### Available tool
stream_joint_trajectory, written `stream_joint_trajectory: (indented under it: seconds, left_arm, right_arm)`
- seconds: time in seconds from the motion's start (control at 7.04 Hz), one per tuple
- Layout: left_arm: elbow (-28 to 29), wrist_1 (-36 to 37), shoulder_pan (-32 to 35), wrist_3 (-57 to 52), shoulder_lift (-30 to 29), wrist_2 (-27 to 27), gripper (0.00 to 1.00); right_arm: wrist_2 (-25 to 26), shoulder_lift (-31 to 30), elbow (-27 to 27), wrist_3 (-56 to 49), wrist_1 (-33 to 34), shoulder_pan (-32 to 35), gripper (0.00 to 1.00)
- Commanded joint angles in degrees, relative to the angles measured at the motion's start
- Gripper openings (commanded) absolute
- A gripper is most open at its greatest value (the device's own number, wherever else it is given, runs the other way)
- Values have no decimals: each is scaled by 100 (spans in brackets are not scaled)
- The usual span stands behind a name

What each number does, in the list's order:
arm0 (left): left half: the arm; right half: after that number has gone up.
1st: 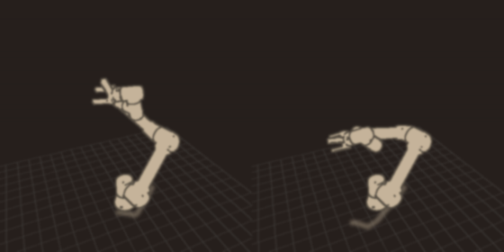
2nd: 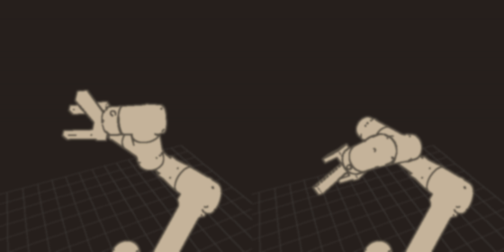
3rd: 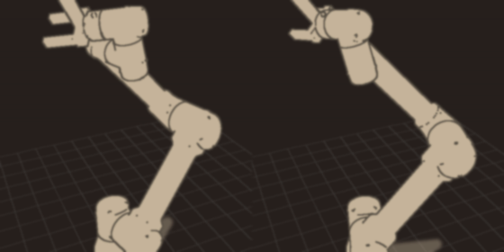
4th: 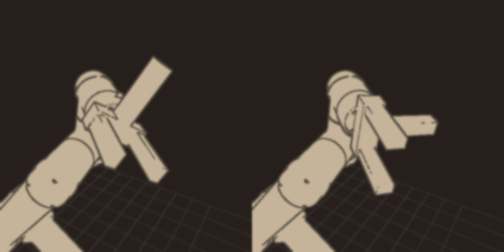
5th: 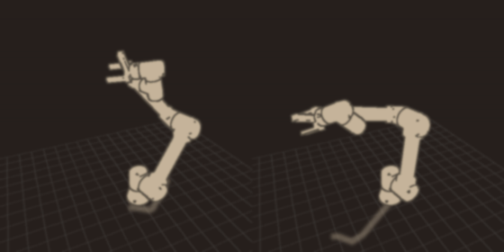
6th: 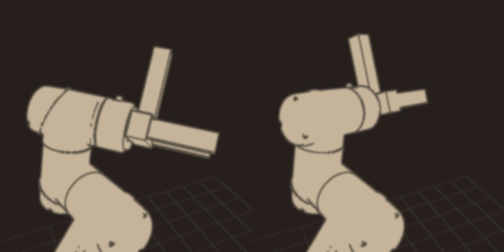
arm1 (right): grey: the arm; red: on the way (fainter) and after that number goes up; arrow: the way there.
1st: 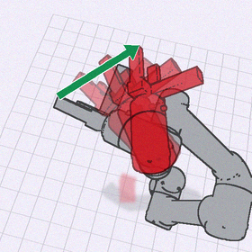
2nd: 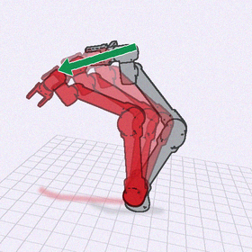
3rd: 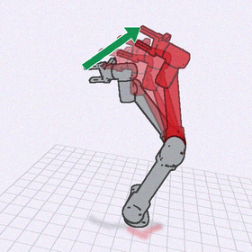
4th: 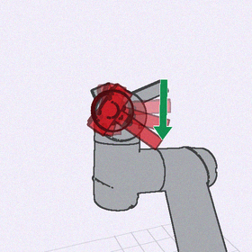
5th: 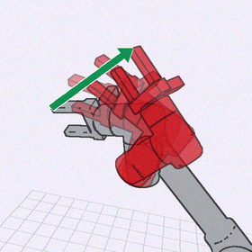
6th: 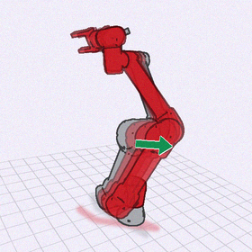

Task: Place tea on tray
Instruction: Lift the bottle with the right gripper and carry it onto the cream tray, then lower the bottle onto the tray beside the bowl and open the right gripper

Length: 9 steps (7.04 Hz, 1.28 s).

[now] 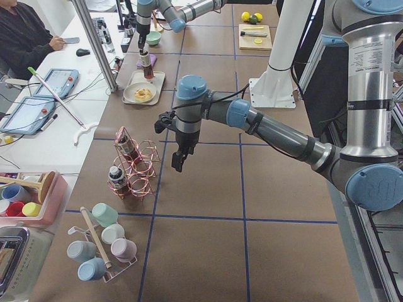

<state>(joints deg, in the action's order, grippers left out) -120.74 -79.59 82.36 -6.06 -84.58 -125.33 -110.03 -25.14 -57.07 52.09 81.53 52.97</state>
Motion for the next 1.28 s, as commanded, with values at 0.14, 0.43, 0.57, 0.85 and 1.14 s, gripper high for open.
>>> stream_joint_trajectory:
  seconds: [0.14, 0.43, 0.57, 0.85, 1.14]
  left_arm:
    - [7, -4, 0, 0, -6, 0, 100]
    - [25, -4, 0, 0, -6, 0, 100]
    - [33, -4, 0, -9, -15, 0, 100]
    - [60, -4, 0, 0, -24, 0, 100]
    - [51, -4, 0, -9, -32, 0, 100]
  right_arm:
    - [8, -17, 3, 2, -76, -50, 22]
    - [16, -26, 3, -67, -67, -59, 100]
    - [8, -17, -6, -120, -76, -50, 100]
    - [-114, -17, -302, -305, -15, 46, 100]
    - [-773, -365, -1570, -261, 1023, 205, 100]
